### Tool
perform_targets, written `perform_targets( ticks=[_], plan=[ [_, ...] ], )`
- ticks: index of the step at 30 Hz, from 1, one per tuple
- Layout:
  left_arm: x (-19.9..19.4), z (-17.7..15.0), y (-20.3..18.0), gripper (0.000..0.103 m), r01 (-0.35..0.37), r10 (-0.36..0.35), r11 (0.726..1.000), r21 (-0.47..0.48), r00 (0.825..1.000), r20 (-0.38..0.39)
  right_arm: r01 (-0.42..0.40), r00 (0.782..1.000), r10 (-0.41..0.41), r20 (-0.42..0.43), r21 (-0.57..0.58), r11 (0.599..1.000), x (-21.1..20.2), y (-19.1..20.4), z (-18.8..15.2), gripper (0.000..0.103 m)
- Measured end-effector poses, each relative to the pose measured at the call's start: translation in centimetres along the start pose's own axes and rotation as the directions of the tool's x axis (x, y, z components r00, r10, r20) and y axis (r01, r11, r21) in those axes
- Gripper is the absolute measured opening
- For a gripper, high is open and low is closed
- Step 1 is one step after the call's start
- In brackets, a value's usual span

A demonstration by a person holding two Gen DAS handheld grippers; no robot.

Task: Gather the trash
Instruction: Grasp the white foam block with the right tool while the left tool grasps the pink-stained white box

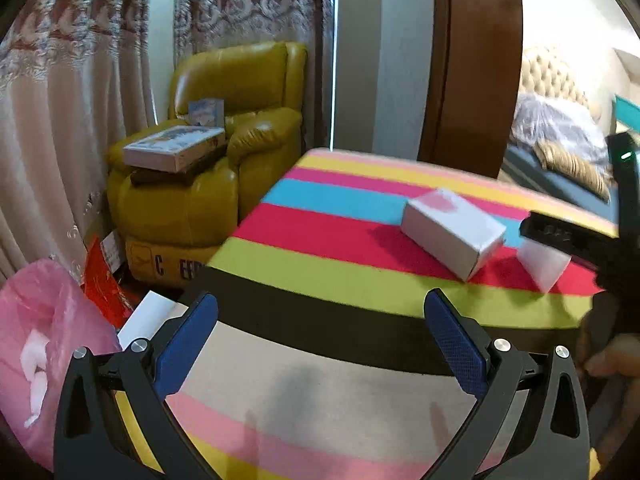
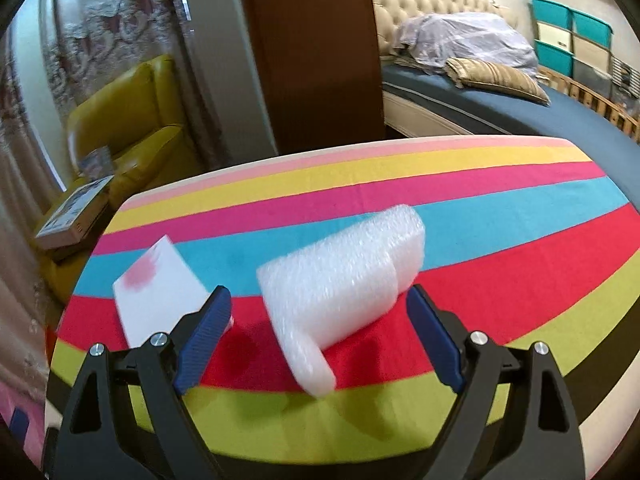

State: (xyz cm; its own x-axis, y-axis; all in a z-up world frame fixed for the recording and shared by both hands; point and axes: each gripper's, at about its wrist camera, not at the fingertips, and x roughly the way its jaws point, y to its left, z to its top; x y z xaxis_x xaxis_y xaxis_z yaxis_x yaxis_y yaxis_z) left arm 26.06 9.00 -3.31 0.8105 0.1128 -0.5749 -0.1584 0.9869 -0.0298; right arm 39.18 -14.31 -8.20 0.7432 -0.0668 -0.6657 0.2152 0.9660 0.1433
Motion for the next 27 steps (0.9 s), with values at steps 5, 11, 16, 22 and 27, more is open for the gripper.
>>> perform_targets(
  ticks=[5,11,16,22,27],
  plan=[
    [-1.4,-0.2,-0.6,0.097,-0.034,0.032,0.999,0.027,0.997,0.068,0.025,0.999,-0.024,-0.046,0.012,1.000,1.8,0.0,0.7,0.087],
    [-1.0,-0.2,-1.4,0.097,-0.022,0.018,0.997,0.073,0.998,0.055,0.039,0.998,-0.040,-0.046,-0.024,0.999,1.5,-1.7,0.9,0.087],
    [-0.5,-0.1,-1.1,0.097,-0.002,0.000,0.998,0.063,1.000,0.028,0.017,0.999,-0.019,-0.038,-0.059,0.998,-0.5,-5.3,0.2,0.087],
    [-0.2,-0.1,-0.9,0.097,0.009,-0.010,0.999,0.050,1.000,0.011,0.003,0.999,-0.004,-0.048,-0.028,1.000,-2.6,-10.6,-1.1,0.087],
    [0.3,-0.1,-1.5,0.097,0.012,-0.011,0.997,0.079,1.000,-0.015,-0.043,0.998,0.037,-0.058,-0.096,0.994,-2.3,-10.0,-1.0,0.087]
  ],
)
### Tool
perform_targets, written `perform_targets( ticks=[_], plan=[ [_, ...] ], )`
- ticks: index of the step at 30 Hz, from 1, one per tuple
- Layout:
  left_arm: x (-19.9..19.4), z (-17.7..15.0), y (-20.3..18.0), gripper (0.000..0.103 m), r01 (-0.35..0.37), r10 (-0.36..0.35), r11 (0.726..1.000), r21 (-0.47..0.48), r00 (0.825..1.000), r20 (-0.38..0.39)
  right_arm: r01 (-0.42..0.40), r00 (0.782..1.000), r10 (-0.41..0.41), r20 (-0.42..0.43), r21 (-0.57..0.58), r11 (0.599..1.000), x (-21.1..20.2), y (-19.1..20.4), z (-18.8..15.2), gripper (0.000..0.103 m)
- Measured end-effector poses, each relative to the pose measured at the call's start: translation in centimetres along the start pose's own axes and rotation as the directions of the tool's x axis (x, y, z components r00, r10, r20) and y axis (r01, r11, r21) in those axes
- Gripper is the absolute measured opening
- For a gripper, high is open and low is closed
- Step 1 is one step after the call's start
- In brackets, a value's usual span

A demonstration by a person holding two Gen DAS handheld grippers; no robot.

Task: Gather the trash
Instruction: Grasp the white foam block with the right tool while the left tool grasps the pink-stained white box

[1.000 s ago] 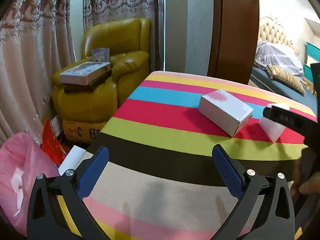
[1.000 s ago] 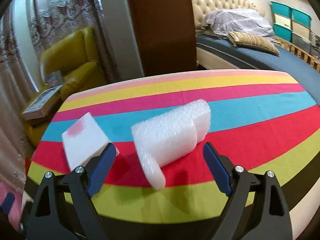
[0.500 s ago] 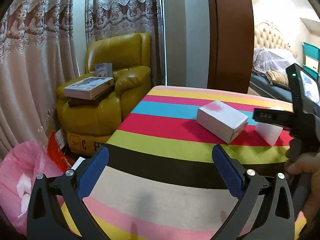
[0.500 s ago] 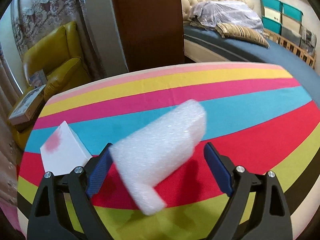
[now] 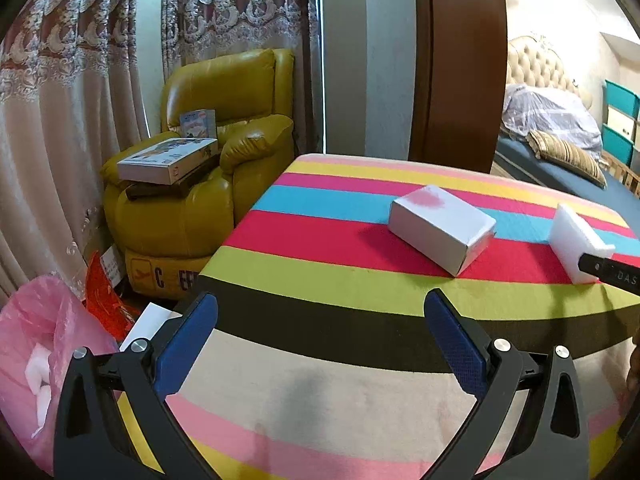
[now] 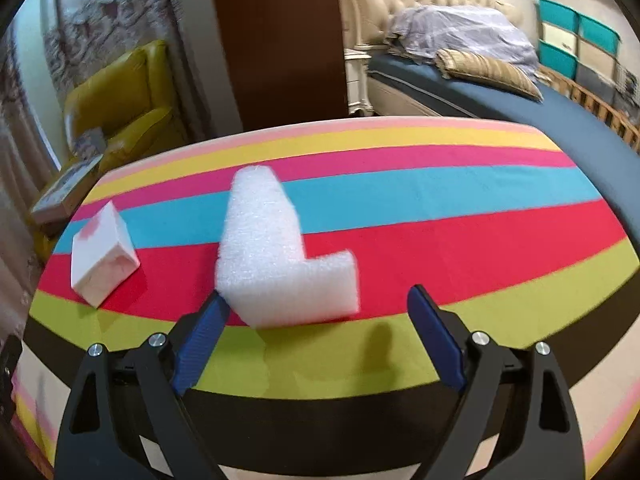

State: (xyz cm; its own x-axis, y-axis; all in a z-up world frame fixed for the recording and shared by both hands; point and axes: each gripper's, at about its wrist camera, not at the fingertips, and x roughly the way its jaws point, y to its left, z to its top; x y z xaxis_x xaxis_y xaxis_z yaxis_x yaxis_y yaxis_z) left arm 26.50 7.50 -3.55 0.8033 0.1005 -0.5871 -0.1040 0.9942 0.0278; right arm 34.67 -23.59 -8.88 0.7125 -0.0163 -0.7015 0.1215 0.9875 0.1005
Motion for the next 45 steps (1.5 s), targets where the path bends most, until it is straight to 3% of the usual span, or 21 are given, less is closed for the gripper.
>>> perform_targets(
  ticks=[4,7,9,15,19,22,30,39,45],
  plan=[
    [0.1,0.0,0.0,0.097,0.000,0.000,1.000,0.000,1.000,-0.005,-0.031,0.999,0.028,-0.040,-0.072,0.997,1.2,1.2,1.1,0.086],
    [0.3,0.0,0.3,0.097,0.001,-0.001,1.000,-0.014,1.000,-0.014,-0.027,0.999,0.022,-0.037,-0.127,0.992,1.2,1.4,1.3,0.079],
    [0.4,0.0,0.3,0.097,0.002,-0.003,1.000,-0.017,1.000,-0.018,-0.039,0.999,0.034,-0.038,-0.142,0.989,1.0,0.8,1.1,0.058],
    [0.6,0.1,-0.4,0.097,0.015,-0.015,1.000,0.013,0.999,-0.035,-0.088,0.995,0.091,0.033,-0.099,0.991,-0.6,-1.2,0.8,0.056],
    [1.6,0.2,-1.4,0.097,0.083,-0.079,0.996,0.045,0.993,-0.091,-0.075,0.996,0.080,0.049,-0.103,0.992,-0.9,-1.0,0.9,0.056],
    [2.9,1.1,-2.0,0.097,0.153,-0.155,0.988,-0.020,0.978,-0.139,-0.062,0.996,0.067,0.057,-0.093,0.994,-1.1,-1.0,0.9,0.056],
    [6.9,4.7,-7.8,0.097,0.195,-0.207,0.977,-0.084,0.962,-0.177,-0.045,0.998,0.046,0.045,-0.035,0.998,-0.6,-2.3,1.3,0.056],
    [11.8,7.1,-12.1,0.097,0.026,-0.043,0.995,-0.097,0.982,-0.182,-0.062,0.996,0.065,0.062,-0.049,0.997,-0.9,-2.2,1.0,0.056],
    [12.5,7.0,-12.5,0.097,-0.066,0.052,0.996,-0.054,0.972,-0.229,-0.089,0.994,0.090,0.065,-0.013,0.996,-1.0,-3.1,1.1,0.056]
  ],
)
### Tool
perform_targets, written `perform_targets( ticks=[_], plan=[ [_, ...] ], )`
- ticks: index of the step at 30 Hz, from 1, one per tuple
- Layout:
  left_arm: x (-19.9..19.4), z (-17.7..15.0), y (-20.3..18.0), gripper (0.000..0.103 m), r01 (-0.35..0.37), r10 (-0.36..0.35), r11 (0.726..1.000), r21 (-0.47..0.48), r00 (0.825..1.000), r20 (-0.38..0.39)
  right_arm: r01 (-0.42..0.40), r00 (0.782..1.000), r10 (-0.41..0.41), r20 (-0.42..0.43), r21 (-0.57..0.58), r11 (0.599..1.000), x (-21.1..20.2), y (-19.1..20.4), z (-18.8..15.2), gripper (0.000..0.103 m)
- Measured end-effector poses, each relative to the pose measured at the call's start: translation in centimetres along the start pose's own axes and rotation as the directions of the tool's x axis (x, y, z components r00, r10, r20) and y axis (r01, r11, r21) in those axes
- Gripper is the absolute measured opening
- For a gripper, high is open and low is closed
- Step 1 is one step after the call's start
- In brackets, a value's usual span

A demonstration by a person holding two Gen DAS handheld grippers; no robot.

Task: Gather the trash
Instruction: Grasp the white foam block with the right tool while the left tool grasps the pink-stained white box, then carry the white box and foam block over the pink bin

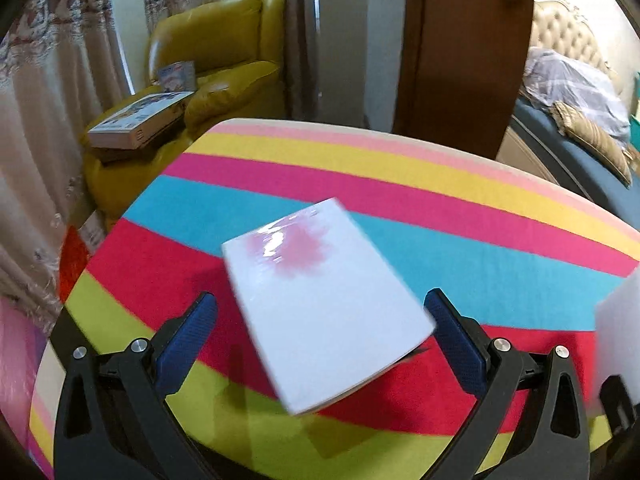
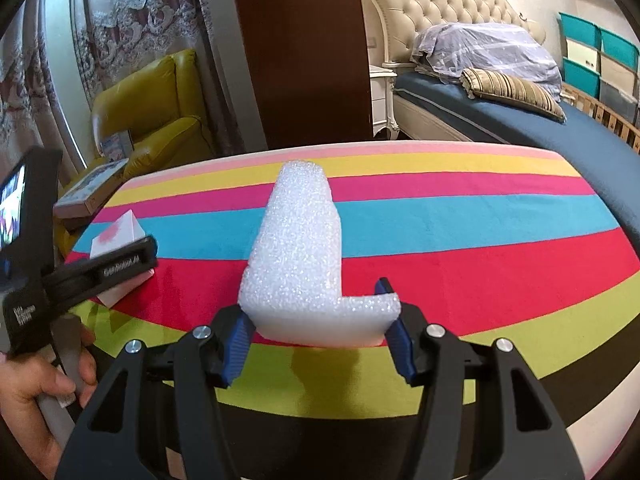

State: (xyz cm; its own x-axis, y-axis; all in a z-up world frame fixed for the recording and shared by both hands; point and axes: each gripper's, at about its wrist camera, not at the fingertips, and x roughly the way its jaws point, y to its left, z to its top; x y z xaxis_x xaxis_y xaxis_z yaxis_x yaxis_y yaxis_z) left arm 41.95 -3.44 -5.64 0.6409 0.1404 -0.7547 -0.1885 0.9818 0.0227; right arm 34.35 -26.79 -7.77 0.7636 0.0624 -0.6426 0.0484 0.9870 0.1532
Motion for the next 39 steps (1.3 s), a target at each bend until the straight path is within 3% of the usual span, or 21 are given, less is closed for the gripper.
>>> perform_targets(
  ticks=[5,9,15,16,17,19,22,30,39],
  plan=[
    [-2.8,-1.8,3.9,0.097,-0.029,0.033,0.997,-0.077,0.998,0.052,-0.017,1.000,0.017,-0.003,0.009,1.000,0.1,-0.2,0.1,0.056],
    [-3.7,-2.3,4.7,0.097,-0.001,0.005,0.999,-0.040,0.995,0.100,-0.026,1.000,0.026,-0.008,0.000,1.000,0.2,0.0,0.2,0.056],
    [-1.3,-1.4,2.9,0.096,0.096,-0.097,0.995,0.034,0.995,0.007,-0.018,1.000,0.018,-0.003,0.000,1.000,0.2,-0.2,0.2,0.056],
    [-1.2,-1.4,2.7,0.091,0.116,-0.116,0.992,0.042,0.993,-0.002,-0.016,1.000,0.016,-0.004,0.001,1.000,0.2,-0.2,0.3,0.056],
    [-1.2,-1.4,2.8,0.078,0.137,-0.137,0.990,0.043,0.991,-0.004,-0.015,1.000,0.015,-0.004,0.002,1.000,0.2,-0.3,0.3,0.056],
    [-1.1,-1.4,3.0,0.063,0.169,-0.169,0.985,0.038,0.986,-0.005,-0.014,1.000,0.014,-0.007,0.003,1.000,0.3,-0.3,0.2,0.056],
    [-1.8,-1.9,3.4,0.063,0.215,-0.215,0.975,0.048,0.977,0.003,-0.012,1.000,0.012,-0.008,-0.002,1.000,0.3,-0.1,0.1,0.056],
    [-4.4,-3.9,3.2,0.063,0.192,-0.198,0.978,0.084,0.978,0.070,0.002,1.000,-0.001,-0.030,0.019,1.000,0.8,-0.2,0.3,0.056],
    [-7.4,-6.9,3.6,0.063,0.202,-0.211,0.974,0.098,0.974,0.087,0.011,1.000,-0.011,-0.018,0.012,1.000,0.7,-0.1,0.2,0.056]
  ],
)
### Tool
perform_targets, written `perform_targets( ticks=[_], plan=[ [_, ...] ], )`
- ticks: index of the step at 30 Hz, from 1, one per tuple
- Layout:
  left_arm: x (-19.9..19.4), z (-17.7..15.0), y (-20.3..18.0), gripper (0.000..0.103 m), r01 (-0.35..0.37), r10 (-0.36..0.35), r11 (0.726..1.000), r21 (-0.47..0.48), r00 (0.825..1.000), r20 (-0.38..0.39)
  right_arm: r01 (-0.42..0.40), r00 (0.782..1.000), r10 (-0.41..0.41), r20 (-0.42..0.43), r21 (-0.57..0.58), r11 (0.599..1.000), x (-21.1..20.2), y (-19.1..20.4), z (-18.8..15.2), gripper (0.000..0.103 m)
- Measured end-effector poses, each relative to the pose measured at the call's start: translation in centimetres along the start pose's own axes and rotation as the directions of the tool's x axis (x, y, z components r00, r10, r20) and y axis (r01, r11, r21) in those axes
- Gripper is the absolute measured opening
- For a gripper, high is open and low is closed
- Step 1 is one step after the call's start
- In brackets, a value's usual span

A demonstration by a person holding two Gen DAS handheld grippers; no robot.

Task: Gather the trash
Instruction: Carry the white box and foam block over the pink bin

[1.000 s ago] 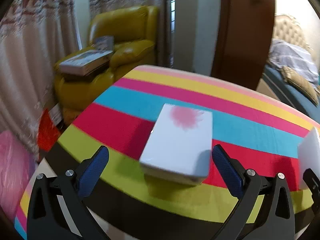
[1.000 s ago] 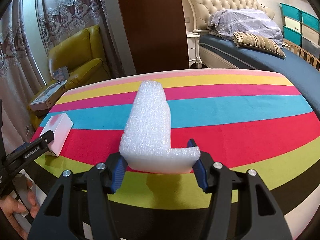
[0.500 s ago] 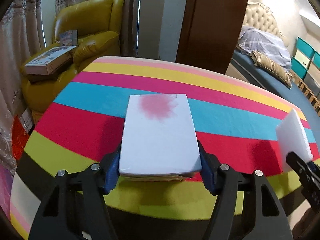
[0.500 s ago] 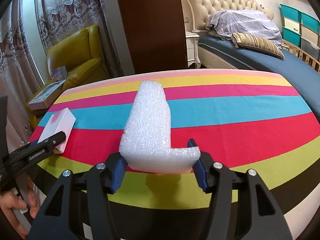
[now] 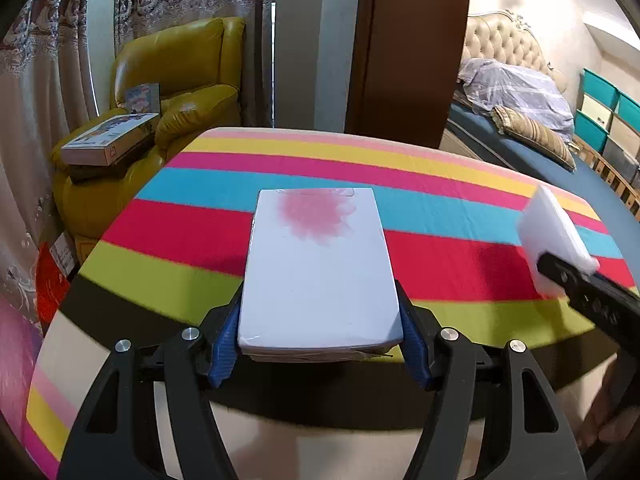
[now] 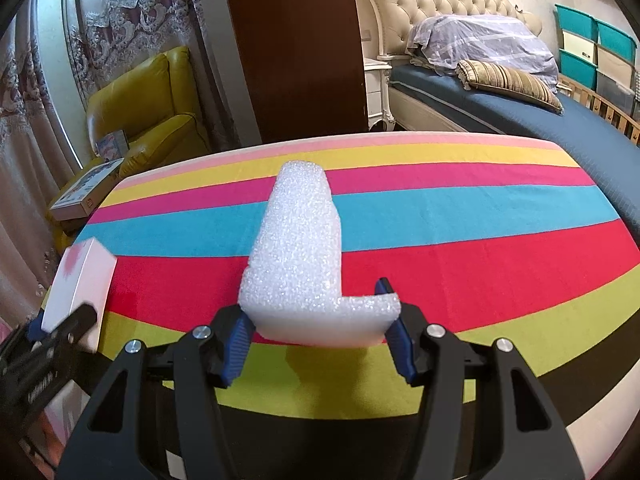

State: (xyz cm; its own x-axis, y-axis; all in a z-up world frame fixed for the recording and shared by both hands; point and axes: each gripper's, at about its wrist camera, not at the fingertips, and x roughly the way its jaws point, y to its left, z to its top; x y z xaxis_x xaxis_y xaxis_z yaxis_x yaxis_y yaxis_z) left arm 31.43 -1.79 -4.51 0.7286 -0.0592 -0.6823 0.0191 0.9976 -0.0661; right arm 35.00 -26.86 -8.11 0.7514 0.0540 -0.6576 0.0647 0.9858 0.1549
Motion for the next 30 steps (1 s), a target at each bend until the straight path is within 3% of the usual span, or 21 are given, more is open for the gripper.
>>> perform_targets(
  ticks=[3,8,11,16,30],
  plan=[
    [-1.7,-1.1,0.0,0.063,0.002,-0.002,1.000,0.017,1.000,0.013,-0.003,1.000,0.003,0.006,-0.001,1.000,-0.1,0.0,-0.1,0.056],
    [-4.7,-2.4,0.4,0.063,0.003,-0.004,0.999,0.035,0.999,0.039,-0.086,0.996,0.086,0.020,-0.004,0.996,-1.4,0.2,-0.5,0.056],
    [-6.6,-3.6,0.9,0.063,-0.001,-0.002,0.999,0.054,0.999,0.053,-0.152,0.986,0.152,0.070,-0.007,0.988,-4.3,1.0,-1.2,0.056],
    [-9.8,-5.5,2.4,0.063,-0.006,0.002,0.999,0.049,0.996,0.088,-0.213,0.965,0.226,0.133,-0.105,0.971,-9.4,2.6,-3.4,0.056],
    [-19.6,-10.9,5.2,0.063,0.008,-0.023,0.997,0.072,0.978,0.206,-0.249,0.948,0.285,0.140,-0.227,0.942,-17.6,4.7,-11.2,0.056]
  ],
)
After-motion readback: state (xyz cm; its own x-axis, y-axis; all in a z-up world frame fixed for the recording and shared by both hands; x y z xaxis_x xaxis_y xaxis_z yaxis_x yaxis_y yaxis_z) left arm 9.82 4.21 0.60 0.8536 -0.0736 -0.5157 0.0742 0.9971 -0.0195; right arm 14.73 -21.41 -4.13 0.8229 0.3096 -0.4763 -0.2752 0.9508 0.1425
